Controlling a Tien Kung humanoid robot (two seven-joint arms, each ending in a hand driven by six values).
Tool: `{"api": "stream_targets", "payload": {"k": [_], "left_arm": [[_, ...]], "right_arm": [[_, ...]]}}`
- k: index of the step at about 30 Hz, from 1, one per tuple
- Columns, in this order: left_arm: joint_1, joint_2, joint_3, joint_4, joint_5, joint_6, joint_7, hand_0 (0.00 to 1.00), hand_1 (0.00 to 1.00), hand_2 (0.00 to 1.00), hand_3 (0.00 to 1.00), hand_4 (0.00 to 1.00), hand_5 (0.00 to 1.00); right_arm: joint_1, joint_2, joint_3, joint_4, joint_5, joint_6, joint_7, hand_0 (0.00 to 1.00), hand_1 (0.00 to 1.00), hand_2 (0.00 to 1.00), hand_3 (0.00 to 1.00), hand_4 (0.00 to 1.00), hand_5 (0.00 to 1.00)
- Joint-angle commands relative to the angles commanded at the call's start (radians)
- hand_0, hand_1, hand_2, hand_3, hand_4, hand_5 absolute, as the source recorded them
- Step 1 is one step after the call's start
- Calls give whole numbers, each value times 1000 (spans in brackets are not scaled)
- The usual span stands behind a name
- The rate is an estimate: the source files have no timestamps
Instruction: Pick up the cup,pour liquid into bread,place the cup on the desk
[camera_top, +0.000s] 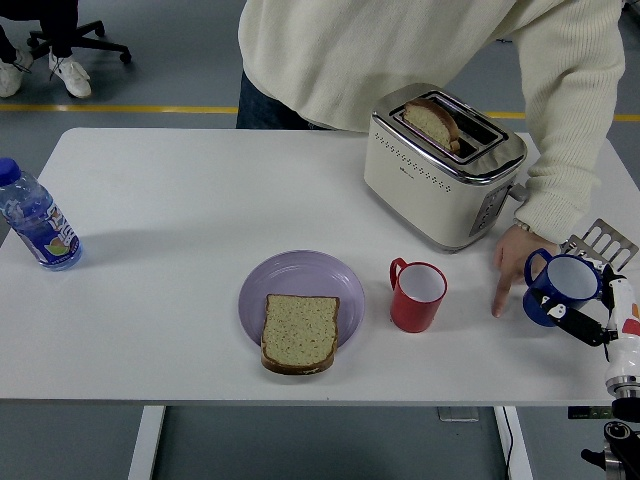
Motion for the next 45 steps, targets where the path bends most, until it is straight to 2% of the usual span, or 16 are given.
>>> {"api": "stream_targets", "payload": {"k": [6,17,33,45], "left_arm": [[0,-1,5,0,-4,0,0,645,660,682,568,390,998],[0,-4,16,0,-11,-2,1,645,661,681,568,390,998],[1,-7,28,-1,-19,-3,1,645,661,681,569,391,998],[1,-9,30,-2,-20,-4,1,645,662,681,568,392,998]], "right_arm": [[18,10,-15,-49,-1,-4,20,425,296,416,469,702,2],[50,20,-48,-85,-1,-7,34,429,298,418,470,700,2],[113,37,-152,-149,22,-5,46,432,299,419,471,697,2],[144,45,-170,-191,28,0,51,436,301,420,472,694,2]]}}
